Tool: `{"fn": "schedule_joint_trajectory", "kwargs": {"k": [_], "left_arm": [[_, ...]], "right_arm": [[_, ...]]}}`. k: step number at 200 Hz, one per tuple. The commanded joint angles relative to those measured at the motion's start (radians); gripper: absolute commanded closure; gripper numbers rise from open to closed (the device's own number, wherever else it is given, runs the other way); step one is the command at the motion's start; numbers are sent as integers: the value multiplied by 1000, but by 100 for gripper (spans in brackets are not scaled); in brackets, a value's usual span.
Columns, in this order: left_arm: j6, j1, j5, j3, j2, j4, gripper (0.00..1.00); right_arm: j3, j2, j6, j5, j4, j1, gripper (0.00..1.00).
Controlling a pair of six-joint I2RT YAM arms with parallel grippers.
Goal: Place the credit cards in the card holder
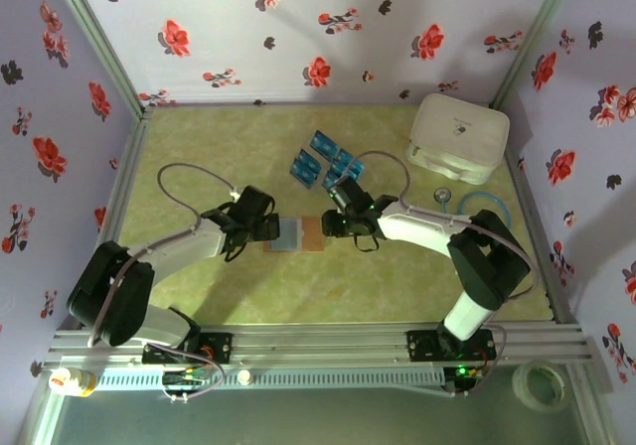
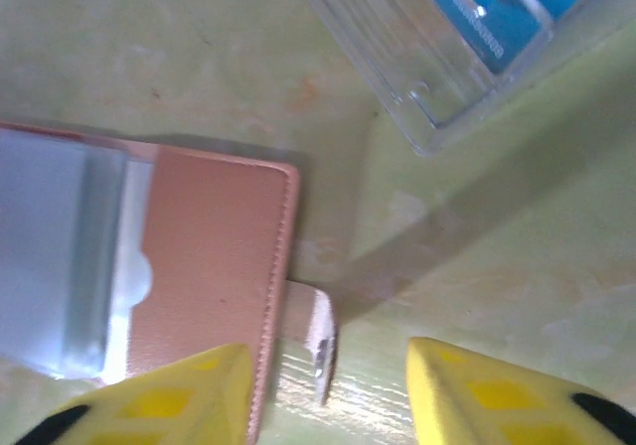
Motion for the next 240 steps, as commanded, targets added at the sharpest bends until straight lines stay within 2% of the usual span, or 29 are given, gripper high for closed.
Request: {"fn": "schedule_joint_trajectory", "kwargs": {"k": [1,34,51,72,88,109,132,175,215,240], "left_arm": [[22,-15,-18,29,20,1,0],[19,-24,-20,30,31,7,0],[20,-27,-21,31,39,8,0],[21,-29,-22,33,43,8,0],[23,-27,-24,35,46,9,0],[26,-28,-27,36,44,8,0],[34,-28,-29,43,47,4,0],[53,-24,-32,55,59,9,0],[51,0,-26,58,58,21,0],[52,9,-23,56,49,20,0]], "right_arm": [[-13,30,-17,27,5,-11,68],[-40,4,-25,28,6,-27,93],[-56,-18,-31,33,0,-40,99],[-75,-41,-33,39,-8,-56,99],[-83,-59,-37,44,-16,-61,95],[-65,-91,-49,27,-41,-69,66],[23,-137,-99,49,-125,-80,54],[281,-66,-272,66,-299,-127,49],[507,98,-344,28,-414,-167,49],[597,180,-370,33,-447,-167,53]]}}
